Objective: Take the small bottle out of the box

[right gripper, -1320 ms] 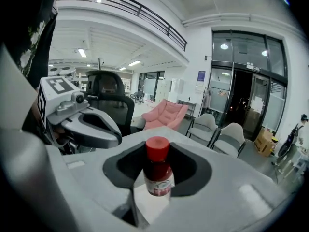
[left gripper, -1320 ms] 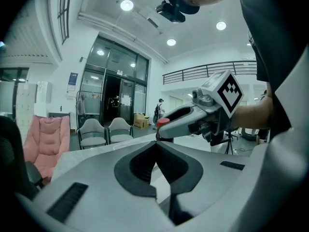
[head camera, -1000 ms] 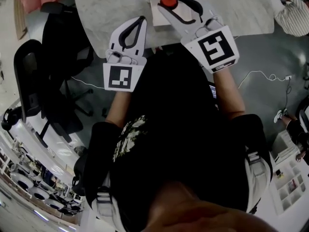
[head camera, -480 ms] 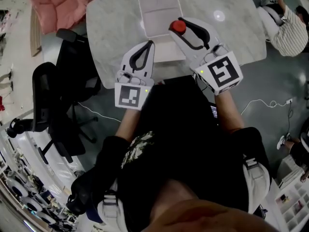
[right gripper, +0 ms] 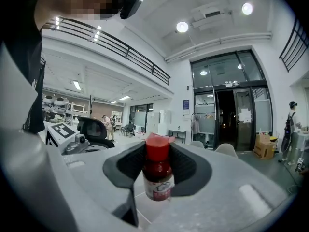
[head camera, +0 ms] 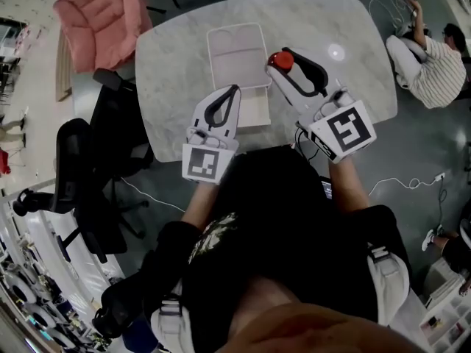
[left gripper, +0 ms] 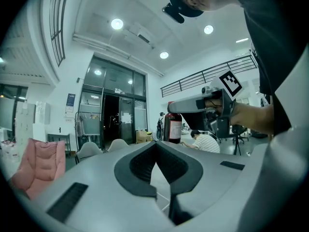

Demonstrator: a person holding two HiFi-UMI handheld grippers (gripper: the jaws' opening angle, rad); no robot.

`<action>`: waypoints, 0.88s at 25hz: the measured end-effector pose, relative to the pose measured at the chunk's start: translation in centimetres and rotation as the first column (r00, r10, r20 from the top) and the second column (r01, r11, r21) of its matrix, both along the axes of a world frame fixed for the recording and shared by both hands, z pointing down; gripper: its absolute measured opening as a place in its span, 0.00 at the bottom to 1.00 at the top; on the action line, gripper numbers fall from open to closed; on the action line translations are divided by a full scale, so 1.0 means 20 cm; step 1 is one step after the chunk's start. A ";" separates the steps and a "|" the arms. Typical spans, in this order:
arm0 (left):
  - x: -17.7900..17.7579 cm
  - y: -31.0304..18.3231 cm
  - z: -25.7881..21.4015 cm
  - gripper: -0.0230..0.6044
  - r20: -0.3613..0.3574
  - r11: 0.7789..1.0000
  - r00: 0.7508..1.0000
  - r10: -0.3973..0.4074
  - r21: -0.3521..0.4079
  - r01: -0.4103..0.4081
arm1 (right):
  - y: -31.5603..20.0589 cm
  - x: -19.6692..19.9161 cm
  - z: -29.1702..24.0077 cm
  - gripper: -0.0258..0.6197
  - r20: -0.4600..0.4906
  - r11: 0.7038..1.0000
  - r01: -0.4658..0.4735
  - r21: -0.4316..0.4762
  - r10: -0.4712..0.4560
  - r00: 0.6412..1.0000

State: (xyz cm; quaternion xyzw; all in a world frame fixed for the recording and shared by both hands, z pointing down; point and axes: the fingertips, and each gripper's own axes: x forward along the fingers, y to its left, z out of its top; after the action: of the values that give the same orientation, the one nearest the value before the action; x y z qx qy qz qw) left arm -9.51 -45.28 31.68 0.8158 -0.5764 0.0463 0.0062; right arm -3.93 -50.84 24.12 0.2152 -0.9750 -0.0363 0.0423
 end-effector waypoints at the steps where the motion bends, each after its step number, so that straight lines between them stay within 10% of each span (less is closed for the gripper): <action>1: 0.03 -0.02 0.00 0.05 0.001 1.000 1.000 0.001 -0.001 -0.001 | -0.02 0.04 0.00 0.26 -0.001 1.000 -0.005 0.000 0.005 1.000; 22: 0.47 -0.33 -0.04 0.05 0.019 1.000 1.000 -0.008 0.010 0.008 | -0.31 0.57 -0.03 0.26 -0.026 0.999 -0.047 0.022 0.047 0.999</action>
State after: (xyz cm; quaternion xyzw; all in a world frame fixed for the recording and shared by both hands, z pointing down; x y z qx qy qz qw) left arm -0.18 -51.78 30.83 0.8130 -0.5800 0.0512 -0.0029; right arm 7.44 -56.97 23.59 0.2379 -0.9686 -0.0485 0.0538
